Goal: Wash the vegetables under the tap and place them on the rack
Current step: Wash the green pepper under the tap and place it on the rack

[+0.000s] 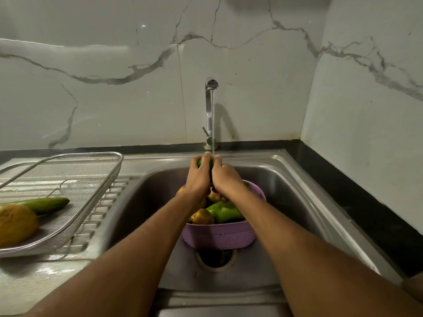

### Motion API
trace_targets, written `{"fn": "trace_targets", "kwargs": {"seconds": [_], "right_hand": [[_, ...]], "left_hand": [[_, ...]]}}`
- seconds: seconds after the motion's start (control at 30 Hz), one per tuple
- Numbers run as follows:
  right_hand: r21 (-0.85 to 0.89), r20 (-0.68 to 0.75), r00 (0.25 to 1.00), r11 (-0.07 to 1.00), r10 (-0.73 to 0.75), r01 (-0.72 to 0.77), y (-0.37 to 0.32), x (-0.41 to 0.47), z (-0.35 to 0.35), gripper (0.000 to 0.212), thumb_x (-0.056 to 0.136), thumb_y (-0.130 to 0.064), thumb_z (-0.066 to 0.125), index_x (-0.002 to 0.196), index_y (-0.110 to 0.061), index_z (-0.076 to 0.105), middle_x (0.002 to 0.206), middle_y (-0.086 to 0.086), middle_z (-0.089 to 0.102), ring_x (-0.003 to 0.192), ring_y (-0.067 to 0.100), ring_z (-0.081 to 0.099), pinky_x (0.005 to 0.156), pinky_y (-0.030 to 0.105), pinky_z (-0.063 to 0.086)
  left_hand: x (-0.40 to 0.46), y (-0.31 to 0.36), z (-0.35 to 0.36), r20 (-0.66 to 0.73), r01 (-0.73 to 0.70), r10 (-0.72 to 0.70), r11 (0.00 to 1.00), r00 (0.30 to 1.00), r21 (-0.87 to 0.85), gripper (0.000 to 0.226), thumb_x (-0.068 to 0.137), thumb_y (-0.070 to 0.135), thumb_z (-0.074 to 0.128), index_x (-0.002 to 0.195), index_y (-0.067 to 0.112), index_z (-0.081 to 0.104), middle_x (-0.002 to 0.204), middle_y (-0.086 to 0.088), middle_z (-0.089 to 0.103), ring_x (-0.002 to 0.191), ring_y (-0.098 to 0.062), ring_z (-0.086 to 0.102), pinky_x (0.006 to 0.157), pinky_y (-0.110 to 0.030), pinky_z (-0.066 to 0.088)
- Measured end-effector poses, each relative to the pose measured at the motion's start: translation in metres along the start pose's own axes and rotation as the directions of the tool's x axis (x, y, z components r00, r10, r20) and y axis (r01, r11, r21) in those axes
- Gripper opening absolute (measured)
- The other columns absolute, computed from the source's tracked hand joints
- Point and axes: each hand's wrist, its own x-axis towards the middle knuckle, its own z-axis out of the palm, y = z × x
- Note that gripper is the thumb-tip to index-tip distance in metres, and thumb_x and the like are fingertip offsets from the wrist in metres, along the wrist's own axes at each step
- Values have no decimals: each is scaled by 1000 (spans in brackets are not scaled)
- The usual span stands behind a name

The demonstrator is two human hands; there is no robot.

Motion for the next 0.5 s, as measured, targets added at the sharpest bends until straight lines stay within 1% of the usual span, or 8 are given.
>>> {"fn": "trace_targets", "kwargs": {"seconds": [0.07,0.1,0.17,0.23,0.27,0.3,0.4,0.5], "right_hand": [[-137,-98,988,985,-120,106,6,-4,0,60,111,-45,22,111,-6,67,97,13,70,80,23,66,67,33,52],[-205,-150,971,967,-186,153,8,-7,2,55,111,-41,24,112,-9,68,100,11,70,82,21,63,68,32,49],[-254,-208,948,949,-242,187,7,-14,5,48,112,-39,27,115,-14,68,102,7,67,81,17,59,66,30,43],[-246,-256,934,951,-249,186,3,-20,9,49,112,-41,28,116,-13,68,109,6,62,85,16,57,68,29,42],[-221,-275,928,956,-251,193,1,-21,10,49,112,-41,28,114,-12,68,110,6,62,88,17,59,71,30,43],[-175,-280,928,963,-246,203,-1,-20,11,49,112,-40,29,111,-11,68,107,6,64,90,18,62,73,31,45],[94,-224,962,979,-156,180,-5,-16,9,45,113,-36,28,115,-10,65,105,8,66,94,20,61,80,34,48],[364,-135,991,929,-16,65,-5,-8,3,42,111,-35,31,123,-11,63,114,11,67,103,25,63,97,43,54]], "left_hand": [[-2,-1,-1,31,42,-42,999,999,-11,41,105,55,44,134,25,46,121,-8,63,107,-21,64,92,-44,57],[-3,-2,-2,37,71,-70,997,997,-35,43,105,55,44,135,25,45,121,-9,63,107,-23,64,87,-44,58],[-2,-1,-4,37,107,-104,991,994,-85,48,103,56,45,137,22,45,122,-13,62,107,-26,64,75,-40,56],[-2,0,-5,39,126,-122,986,992,-114,63,91,61,50,135,16,50,123,-19,62,105,-28,64,73,-39,54],[0,0,-6,43,129,-125,986,991,-110,70,84,65,49,132,14,54,125,-21,62,105,-30,64,74,-40,54],[0,1,-6,35,122,-119,988,992,-99,69,83,64,47,129,13,56,125,-22,62,106,-31,64,75,-41,54],[-3,0,-5,4,15,-15,998,1000,-55,40,106,42,40,124,12,57,112,-15,63,92,-23,61,67,-33,50],[-11,0,3,33,-55,56,998,998,-23,31,108,37,41,127,17,53,106,-5,60,90,-17,59,70,-32,51]]}}
